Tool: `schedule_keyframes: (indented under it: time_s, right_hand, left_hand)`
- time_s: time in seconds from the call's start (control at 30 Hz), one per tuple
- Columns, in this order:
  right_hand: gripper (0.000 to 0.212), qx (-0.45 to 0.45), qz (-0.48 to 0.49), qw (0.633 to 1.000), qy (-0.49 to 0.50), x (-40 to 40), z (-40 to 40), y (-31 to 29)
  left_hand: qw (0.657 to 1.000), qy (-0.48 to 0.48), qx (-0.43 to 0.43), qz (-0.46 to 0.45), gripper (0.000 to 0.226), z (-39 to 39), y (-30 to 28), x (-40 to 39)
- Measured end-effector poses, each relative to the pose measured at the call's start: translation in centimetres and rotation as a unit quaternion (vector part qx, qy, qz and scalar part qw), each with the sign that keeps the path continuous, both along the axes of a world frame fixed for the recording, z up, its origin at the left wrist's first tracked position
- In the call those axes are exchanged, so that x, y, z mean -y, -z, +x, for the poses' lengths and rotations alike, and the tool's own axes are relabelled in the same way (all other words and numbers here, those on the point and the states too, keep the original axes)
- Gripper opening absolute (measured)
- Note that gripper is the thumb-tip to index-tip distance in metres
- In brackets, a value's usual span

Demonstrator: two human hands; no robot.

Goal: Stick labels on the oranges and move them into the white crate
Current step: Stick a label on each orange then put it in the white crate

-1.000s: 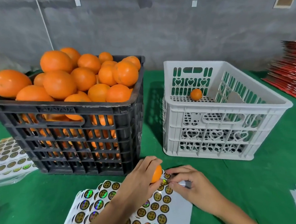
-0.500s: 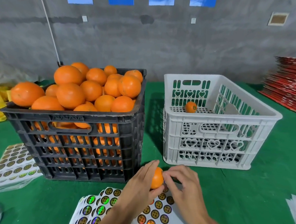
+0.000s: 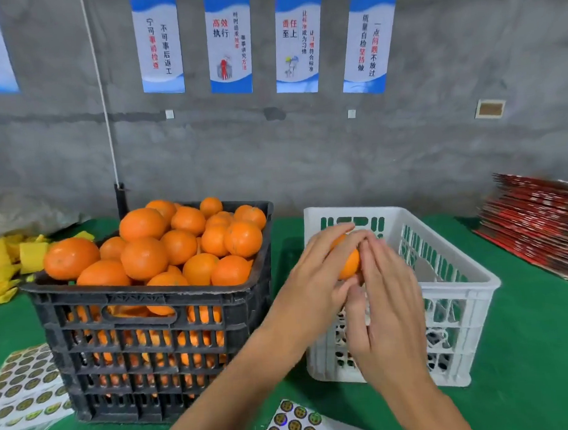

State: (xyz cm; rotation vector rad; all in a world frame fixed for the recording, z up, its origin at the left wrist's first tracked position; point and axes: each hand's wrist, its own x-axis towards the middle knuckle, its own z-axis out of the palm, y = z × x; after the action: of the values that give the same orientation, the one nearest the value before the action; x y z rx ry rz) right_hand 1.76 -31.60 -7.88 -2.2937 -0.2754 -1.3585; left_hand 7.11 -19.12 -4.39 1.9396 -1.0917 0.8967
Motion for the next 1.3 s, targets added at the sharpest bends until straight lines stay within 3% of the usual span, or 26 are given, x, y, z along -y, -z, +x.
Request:
schedule_keyframes:
  time_s: [0.1,0.17,0.3,0.43,0.53,0.63,0.73,0.83,0.97,1.03,1.13,1.3]
  right_hand:
    - [0.059,-0.071,0.032,0.995,0.055,0.9,1.3,-2.1]
    - [0.058,-0.066,0.041,0.996,0.043,1.5,1.4,-1.4]
    - [0.041,-0.008,-0.016,0.995,-0.1,1.7,0.9,3.7]
    - [0.026,-0.068,-0.089,0.977,-0.182,0.9,0.7,10.0]
    - [0.033,-0.132,-0.114,0.965,-0.196,-0.3,0.4,13.1]
    - [0.03,-0.227,-0.136,0.945,-0.194,-0.7,0.3,14.5]
    - [0.057,-0.38,-0.141,0.896,-0.182,-0.1,0.2,15.6]
    - [0.077,-0.435,-0.102,0.873,-0.197,0.4,0.3,16.1]
    - [0.085,-0.455,-0.102,0.86,-0.209,1.1,0.8,16.9]
    - [0.075,-0.442,-0.113,0.862,-0.22,1.3,0.7,17.2]
    - [0.061,-0.414,-0.136,0.87,-0.231,1.1,0.8,17.6]
    - [0.076,-0.433,-0.174,0.865,-0.183,1.5,1.4,18.3]
  left_hand:
    - [0.988,-0.007,-0.093,0.125,0.061,2.1,-3.9,2.3]
    - [0.979,-0.068,-0.077,0.178,0.058,3.2,-4.7,2.3]
    - [0.971,-0.194,-0.013,0.137,0.04,4.3,-4.9,-3.4]
    - [0.921,-0.324,-0.117,0.183,0.046,6.7,-4.8,-10.6]
    - [0.925,-0.293,-0.159,0.183,0.064,6.9,-5.1,-12.0]
    - [0.934,-0.298,-0.136,0.143,0.07,6.0,-5.3,-11.5]
    - [0.962,-0.254,-0.096,-0.005,0.066,3.2,-3.8,-10.3]
    - [0.975,-0.079,-0.149,-0.142,0.063,-1.3,-0.7,-8.3]
    - [0.982,-0.014,-0.178,-0.064,0.065,-4.7,6.5,-6.5]
    - [0.964,0.006,-0.261,-0.055,0.063,-5.1,11.0,-6.4]
    - [0.895,0.029,-0.428,-0.12,0.05,-5.2,16.3,-6.7]
    - [0.846,0.006,-0.499,-0.189,0.05,-4.4,20.8,-7.7]
